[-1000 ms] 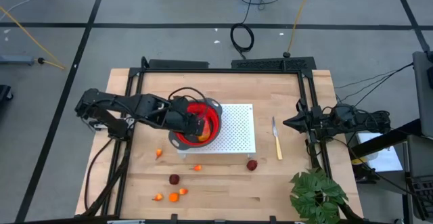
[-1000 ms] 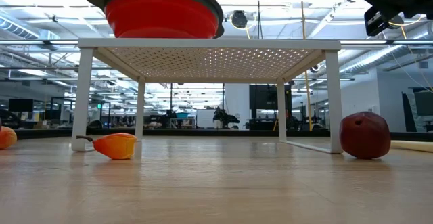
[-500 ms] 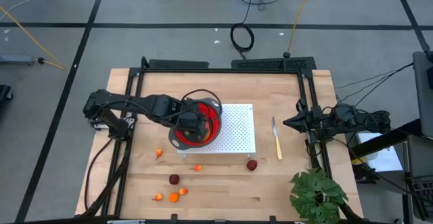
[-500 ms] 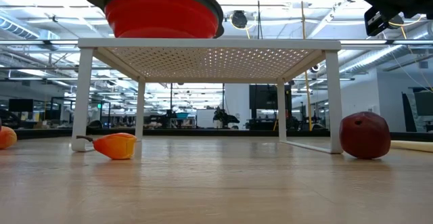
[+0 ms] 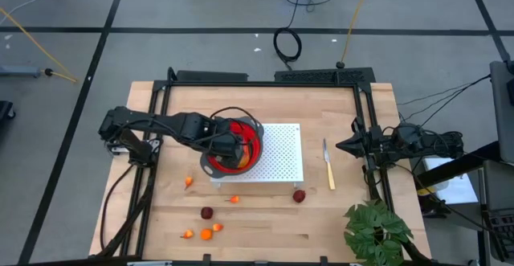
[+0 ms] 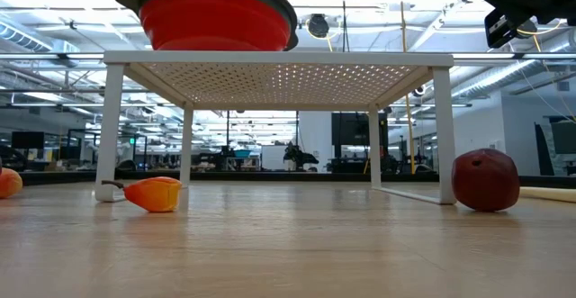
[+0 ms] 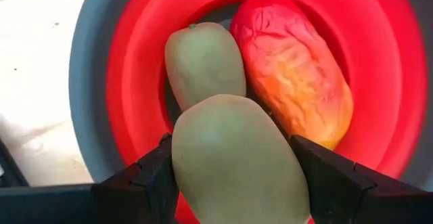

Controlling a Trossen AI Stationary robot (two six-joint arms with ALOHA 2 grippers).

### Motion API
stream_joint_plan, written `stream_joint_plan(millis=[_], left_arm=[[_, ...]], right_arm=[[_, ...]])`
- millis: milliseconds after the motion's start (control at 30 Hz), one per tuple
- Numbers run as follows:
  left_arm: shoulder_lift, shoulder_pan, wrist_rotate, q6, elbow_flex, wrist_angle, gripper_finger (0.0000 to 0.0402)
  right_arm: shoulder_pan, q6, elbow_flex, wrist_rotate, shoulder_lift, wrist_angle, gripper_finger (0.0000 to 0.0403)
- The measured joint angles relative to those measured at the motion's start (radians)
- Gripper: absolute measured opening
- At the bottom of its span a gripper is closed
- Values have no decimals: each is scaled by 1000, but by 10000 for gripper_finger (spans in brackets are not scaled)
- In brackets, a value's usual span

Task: Pick & Place Fruit
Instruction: Put the brown kiwi into the red strainer bowl on the shelf

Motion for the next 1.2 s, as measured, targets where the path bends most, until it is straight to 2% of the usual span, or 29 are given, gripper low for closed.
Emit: stream_joint_plan(millis=[667, 1200], left_arm=[[43, 3, 5, -46, -2, 18, 243], [45, 3, -4, -8, -2, 30, 246]], right_arm=[[0, 0, 0, 0, 0, 0, 0], [0, 0, 0, -2, 0, 0, 0]])
